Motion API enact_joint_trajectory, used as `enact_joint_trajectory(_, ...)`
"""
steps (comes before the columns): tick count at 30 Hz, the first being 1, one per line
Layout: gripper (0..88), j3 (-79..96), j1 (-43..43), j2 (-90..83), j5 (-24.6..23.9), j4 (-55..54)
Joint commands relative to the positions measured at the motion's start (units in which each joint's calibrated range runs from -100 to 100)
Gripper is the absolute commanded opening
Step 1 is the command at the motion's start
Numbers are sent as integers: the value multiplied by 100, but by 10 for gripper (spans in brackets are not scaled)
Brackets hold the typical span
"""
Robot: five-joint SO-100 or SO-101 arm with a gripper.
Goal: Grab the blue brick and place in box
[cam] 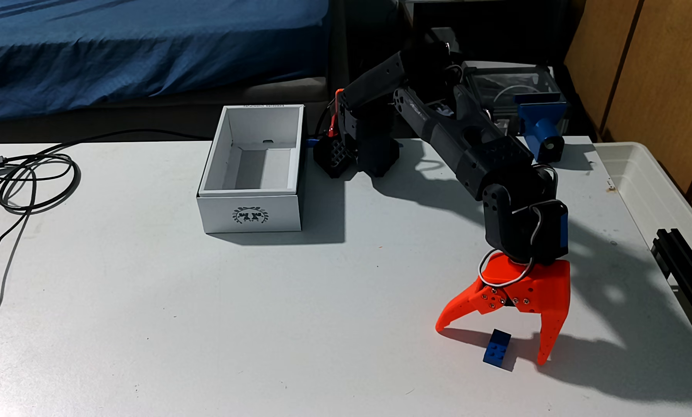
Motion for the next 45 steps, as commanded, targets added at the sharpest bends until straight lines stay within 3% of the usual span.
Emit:
enact_joint_trajectory(1,398,-193,57,-24,-16,-44)
enact_joint_trajectory(13,281,-104,72,-24,42,42)
enact_joint_trajectory(45,282,-104,317,-24,47,964)
